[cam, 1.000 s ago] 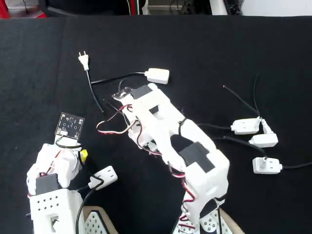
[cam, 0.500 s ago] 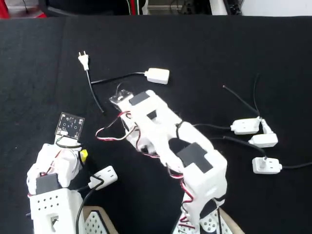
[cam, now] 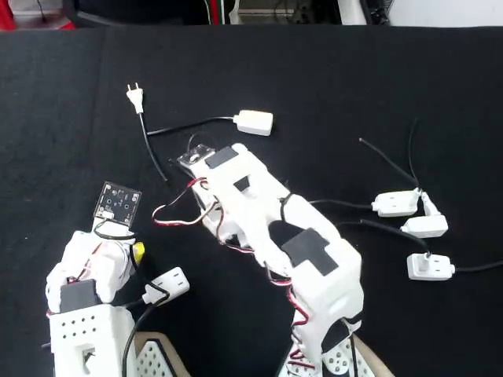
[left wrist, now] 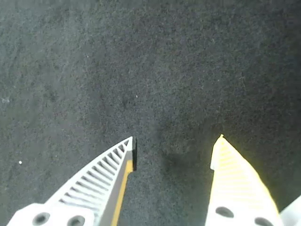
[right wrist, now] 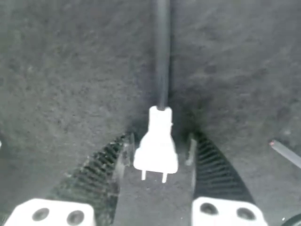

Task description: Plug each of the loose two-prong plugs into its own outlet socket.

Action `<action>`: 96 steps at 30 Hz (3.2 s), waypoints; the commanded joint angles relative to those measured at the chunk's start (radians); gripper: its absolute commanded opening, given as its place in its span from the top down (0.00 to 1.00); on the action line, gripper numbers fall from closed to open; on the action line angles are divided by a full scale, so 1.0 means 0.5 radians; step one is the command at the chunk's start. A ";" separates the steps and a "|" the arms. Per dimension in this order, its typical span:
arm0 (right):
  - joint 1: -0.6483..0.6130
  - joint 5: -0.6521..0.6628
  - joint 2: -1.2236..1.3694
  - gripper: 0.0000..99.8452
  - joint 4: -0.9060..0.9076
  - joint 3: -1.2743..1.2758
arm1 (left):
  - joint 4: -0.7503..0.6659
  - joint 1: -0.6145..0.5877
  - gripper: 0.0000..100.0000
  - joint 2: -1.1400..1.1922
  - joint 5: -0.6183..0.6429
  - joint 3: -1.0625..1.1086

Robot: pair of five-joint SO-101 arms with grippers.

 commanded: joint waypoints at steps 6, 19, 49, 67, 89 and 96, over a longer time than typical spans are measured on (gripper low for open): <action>0.034 0.083 -0.545 0.80 0.037 0.192 | 0.012 0.023 0.73 -0.018 -0.003 -0.008; 0.359 0.252 -0.867 0.83 -0.316 0.560 | 0.031 0.023 0.73 -0.018 -0.098 0.002; 0.264 0.187 -0.370 0.95 -0.512 0.542 | 0.068 0.029 0.73 -0.018 -0.117 -0.005; 0.390 0.276 -0.373 0.83 -0.328 0.336 | 0.074 0.029 0.73 -0.018 -0.117 -0.005; 0.037 0.181 -0.766 0.79 -0.141 0.483 | 0.071 0.026 0.73 -0.018 -0.117 -0.008; -0.181 0.092 -0.511 0.79 -0.157 0.400 | 0.068 0.026 0.73 -0.018 -0.117 -0.005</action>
